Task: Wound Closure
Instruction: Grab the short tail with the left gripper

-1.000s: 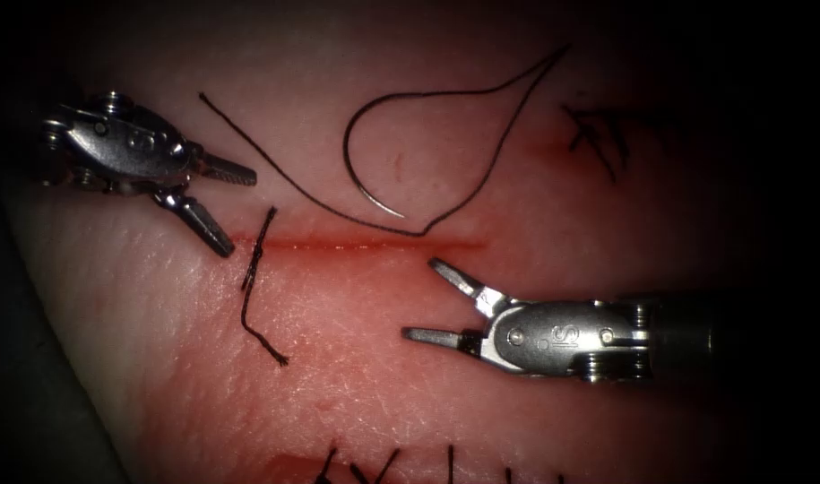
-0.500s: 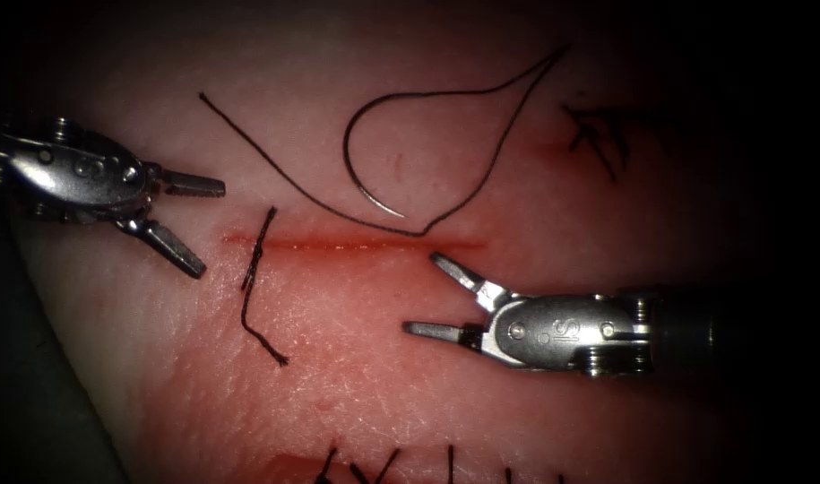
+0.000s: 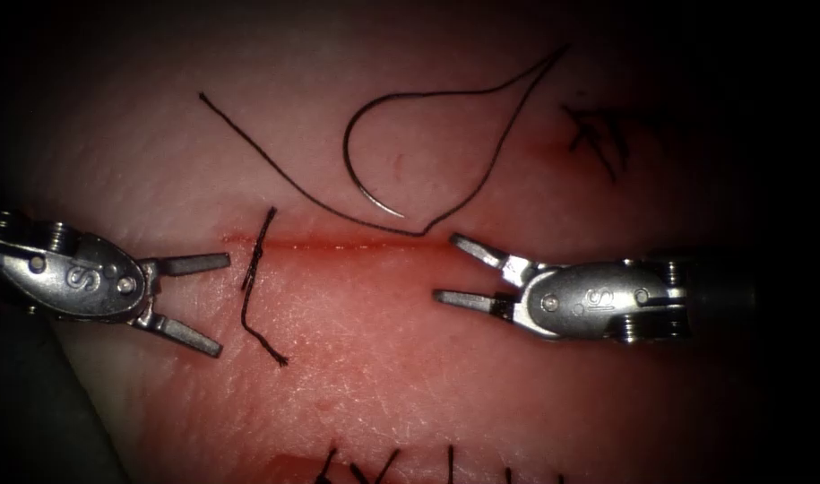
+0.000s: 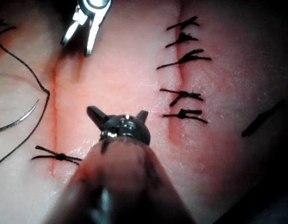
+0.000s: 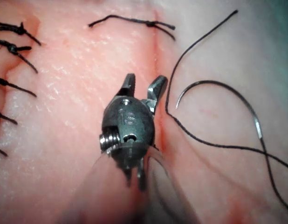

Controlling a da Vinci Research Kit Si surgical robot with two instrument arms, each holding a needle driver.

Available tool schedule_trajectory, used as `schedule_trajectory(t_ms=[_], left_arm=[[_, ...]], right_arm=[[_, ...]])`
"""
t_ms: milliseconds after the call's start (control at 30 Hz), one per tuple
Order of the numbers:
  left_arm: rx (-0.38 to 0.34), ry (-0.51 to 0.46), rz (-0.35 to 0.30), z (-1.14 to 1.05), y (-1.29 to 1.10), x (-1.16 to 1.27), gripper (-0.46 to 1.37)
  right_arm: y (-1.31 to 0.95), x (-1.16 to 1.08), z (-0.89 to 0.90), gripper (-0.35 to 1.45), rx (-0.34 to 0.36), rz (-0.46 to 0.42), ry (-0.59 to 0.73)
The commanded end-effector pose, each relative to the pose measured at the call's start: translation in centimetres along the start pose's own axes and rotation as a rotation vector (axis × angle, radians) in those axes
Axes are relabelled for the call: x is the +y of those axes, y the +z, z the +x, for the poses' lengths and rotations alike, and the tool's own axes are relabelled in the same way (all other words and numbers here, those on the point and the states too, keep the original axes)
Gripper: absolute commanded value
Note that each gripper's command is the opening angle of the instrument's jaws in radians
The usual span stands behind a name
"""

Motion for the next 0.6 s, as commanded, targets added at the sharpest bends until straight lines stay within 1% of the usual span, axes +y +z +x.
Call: schedule_trajectory(t_ms=[33,67,100,133,167,233,267,333,433,567,600], left_arm=[[-0.041,0.04,0.015,0.01,0.05,0.07,0.92],[-0.057,0.045,0.015,0.0,0.06,0.1,0.92],[-0.108,0.073,0.014,-0.01,0.13,0.2,0.89],[-0.116,0.076,0.014,-0.02,0.14,0.21,0.88],[-0.153,0.088,0.013,-0.03,0.2,0.27,0.83],[-0.214,0.135,0.015,-0.07,0.34,0.34,0.83],[-0.242,0.162,0.015,-0.09,0.42,0.39,0.86],[-0.273,0.179,0.018,-0.13,0.54,0.45,0.85],[-0.289,0.201,0.029,-0.23,0.71,0.49,0.81],[-0.331,0.226,0.022,-0.31,0.8,0.48,0.77],[-0.352,0.235,0.018,-0.34,0.83,0.47,0.75]], right_arm=[[0.01,0.01,-0.01,0.33,-0.003,0.023,-0.001],[0.01,0.01,-0.02,0.33,-0.007,0.036,-0.003],[0.04,0.0,-0.03,0.33,-0.017,0.06,-0.007],[0.04,0.0,-0.03,0.33,-0.019,0.063,-0.008],[0.06,-0.02,-0.04,0.33,-0.027,0.08,-0.011],[0.09,-0.07,-0.06,0.33,-0.035,0.099,-0.018],[0.1,-0.09,-0.07,0.34,-0.036,0.103,-0.02],[0.11,-0.1,-0.08,0.36,-0.04,0.107,-0.023],[0.11,-0.12,-0.1,0.36,-0.044,0.111,-0.025],[0.11,-0.14,-0.1,0.36,-0.043,0.112,-0.026],[0.11,-0.15,-0.1,0.36,-0.043,0.113,-0.027]])
